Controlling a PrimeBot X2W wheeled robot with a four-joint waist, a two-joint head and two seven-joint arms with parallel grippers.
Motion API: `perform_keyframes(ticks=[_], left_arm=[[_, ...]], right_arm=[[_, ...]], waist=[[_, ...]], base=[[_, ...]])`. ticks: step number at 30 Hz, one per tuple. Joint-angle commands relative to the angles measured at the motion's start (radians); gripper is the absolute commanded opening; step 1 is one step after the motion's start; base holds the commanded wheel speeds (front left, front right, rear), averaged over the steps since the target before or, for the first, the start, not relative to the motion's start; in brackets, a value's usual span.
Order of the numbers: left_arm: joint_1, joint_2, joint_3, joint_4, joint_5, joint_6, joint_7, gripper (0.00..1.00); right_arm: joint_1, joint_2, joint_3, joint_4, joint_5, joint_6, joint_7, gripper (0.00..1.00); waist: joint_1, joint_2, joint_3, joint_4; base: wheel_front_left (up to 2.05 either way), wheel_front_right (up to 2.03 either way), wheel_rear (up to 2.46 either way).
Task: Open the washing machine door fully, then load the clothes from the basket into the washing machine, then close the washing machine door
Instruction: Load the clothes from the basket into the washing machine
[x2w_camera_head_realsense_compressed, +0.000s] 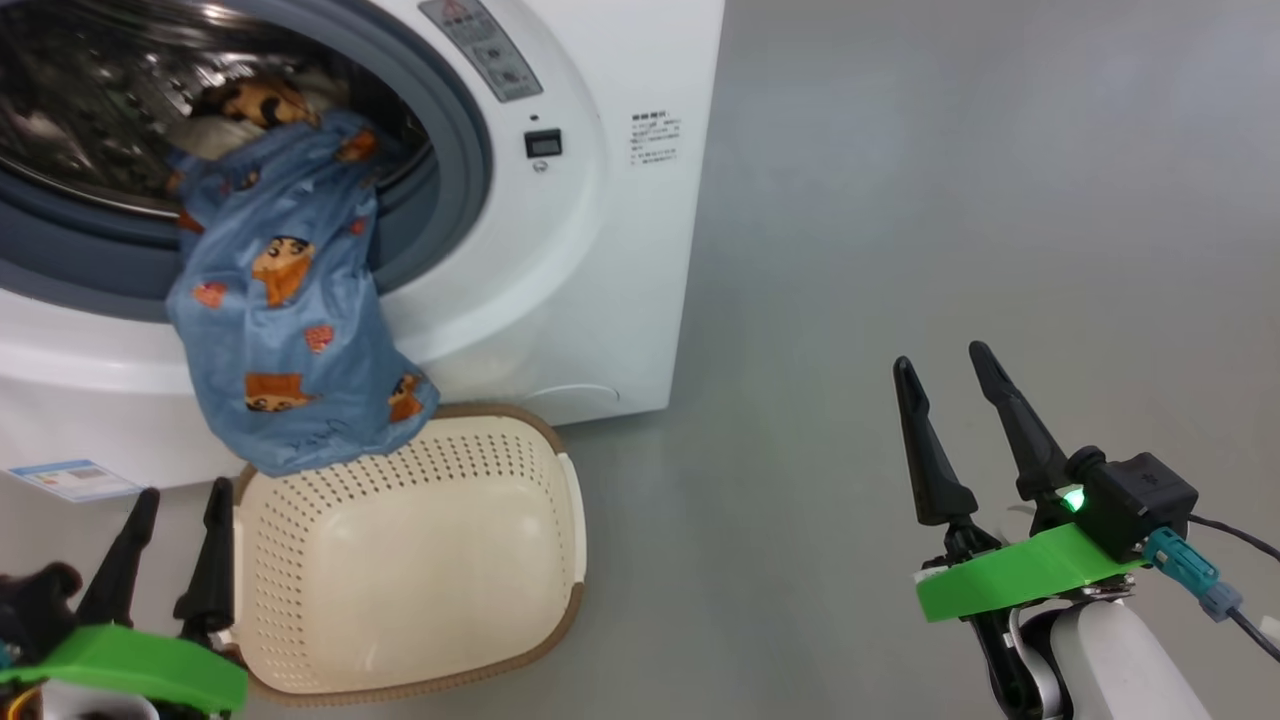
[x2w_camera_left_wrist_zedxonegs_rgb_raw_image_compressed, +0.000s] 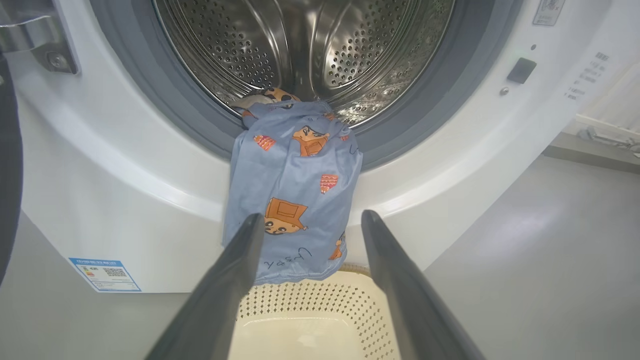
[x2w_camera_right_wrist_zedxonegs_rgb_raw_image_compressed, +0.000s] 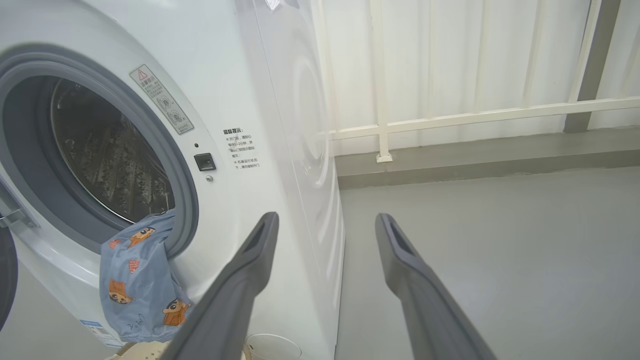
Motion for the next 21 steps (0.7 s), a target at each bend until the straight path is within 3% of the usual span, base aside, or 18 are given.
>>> perform_keyframes(ticks=[1, 21], left_arm=[[-0.057, 0.053, 0.015, 0.005, -0.02, -0.002, -0.007, 1.0], [-0.382, 0.239, -0.291, 0.229, -0.271, -0.002, -0.007, 1.0]], right_arm=[[-0.023, -0.005, 0.028, -0.038, -0.007, 0.006, -0.008, 1.0], [-0.036, -0.005, 0.057, -0.168, -0.002, 0.006, -0.008, 1.0]], waist=[[0.0, 0.0, 0.038, -0.022], [0.0, 0.0, 0.304, -0.099]], base=[[0.0, 0.0, 0.0], [0.0, 0.0, 0.0]])
